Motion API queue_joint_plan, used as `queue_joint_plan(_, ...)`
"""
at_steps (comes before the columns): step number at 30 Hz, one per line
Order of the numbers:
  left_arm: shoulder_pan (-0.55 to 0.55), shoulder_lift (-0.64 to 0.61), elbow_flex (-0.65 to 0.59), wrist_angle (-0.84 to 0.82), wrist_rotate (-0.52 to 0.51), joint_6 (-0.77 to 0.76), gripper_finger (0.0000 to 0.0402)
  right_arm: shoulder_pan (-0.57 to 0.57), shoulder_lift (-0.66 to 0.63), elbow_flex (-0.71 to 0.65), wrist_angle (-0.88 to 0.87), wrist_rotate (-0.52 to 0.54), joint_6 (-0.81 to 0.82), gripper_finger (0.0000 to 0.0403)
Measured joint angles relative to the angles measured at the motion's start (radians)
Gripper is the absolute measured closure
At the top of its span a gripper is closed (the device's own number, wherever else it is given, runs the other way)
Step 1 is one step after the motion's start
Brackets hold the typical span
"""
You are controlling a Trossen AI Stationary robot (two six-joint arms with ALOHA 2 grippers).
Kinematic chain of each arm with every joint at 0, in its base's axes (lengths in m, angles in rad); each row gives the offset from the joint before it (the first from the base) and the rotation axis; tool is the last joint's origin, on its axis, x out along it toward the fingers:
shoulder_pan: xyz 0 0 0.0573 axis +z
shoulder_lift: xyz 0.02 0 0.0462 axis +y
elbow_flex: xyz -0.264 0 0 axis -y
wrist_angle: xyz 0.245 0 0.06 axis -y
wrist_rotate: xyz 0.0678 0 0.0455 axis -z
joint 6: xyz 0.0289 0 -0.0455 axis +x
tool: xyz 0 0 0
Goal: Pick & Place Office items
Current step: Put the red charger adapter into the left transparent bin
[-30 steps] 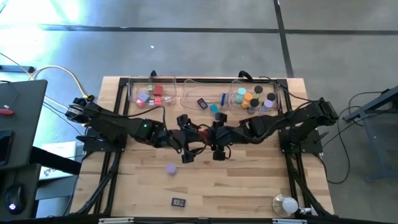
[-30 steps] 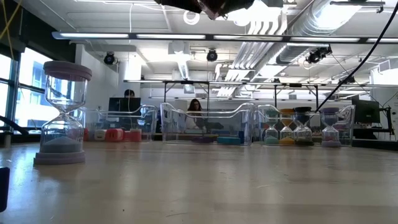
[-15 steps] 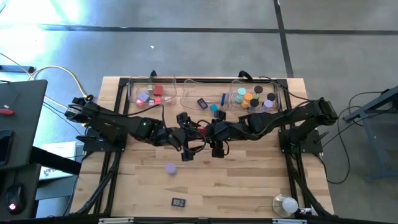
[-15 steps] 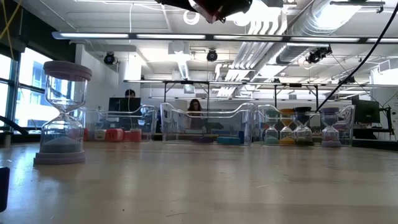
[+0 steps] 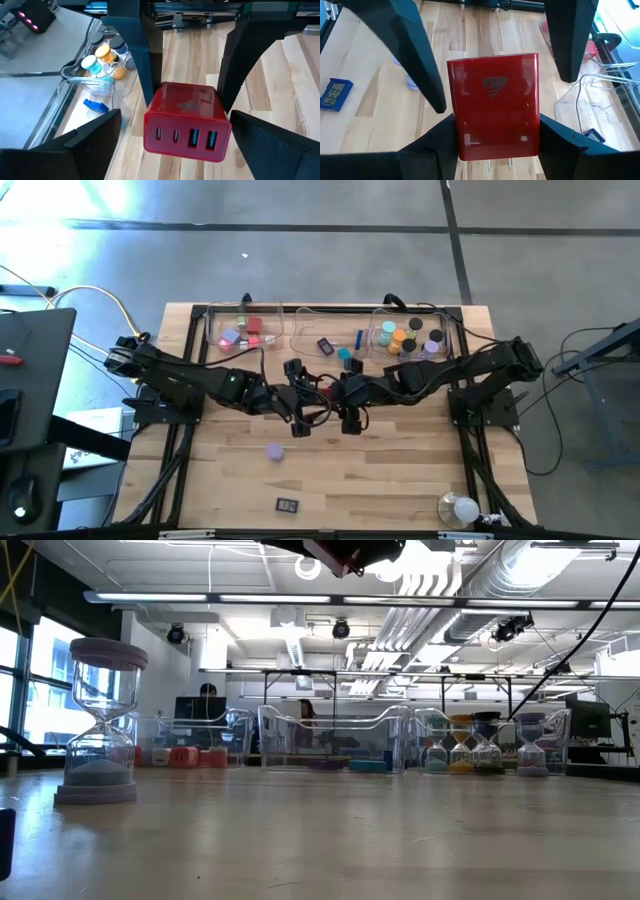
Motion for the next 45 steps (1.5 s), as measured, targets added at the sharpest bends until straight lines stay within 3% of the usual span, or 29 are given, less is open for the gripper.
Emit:
queue_joint_plan(15, -0.001, 0.000, 0.000, -0.003, 0.007, -0.005, 0.0198, -0.007, 0.000, 0.000, -0.002, -0.028, -0.041, 0.0202)
queue_joint_plan(21, -0.001, 0.000, 0.000, -0.004, 0.009, -0.024, 0.0200, -0.006, 0.000, 0.000, -0.003, -0.034, -0.028, 0.0187)
queue_joint_plan(27, 0.001, 0.000, 0.001, -0.027, -0.002, -0.055, 0.0200, -0.006, 0.000, 0.000, -0.012, -0.018, -0.018, 0.0060)
queue_joint_plan(30, 0.000, 0.000, 0.001, -0.053, -0.001, -0.093, 0.0200, -0.006, 0.000, 0.000, -0.029, -0.006, -0.045, 0.0017)
queue_joint_plan(37, 0.012, 0.000, 0.001, -0.076, 0.001, -0.166, 0.0200, -0.006, -0.016, 0.000, -0.134, 0.134, -0.047, 0.0032)
queue_joint_plan(45, 0.023, 0.000, 0.001, -0.077, 0.002, -0.197, 0.0200, -0.005, -0.052, -0.001, -0.344, 0.139, 0.026, 0.0042)
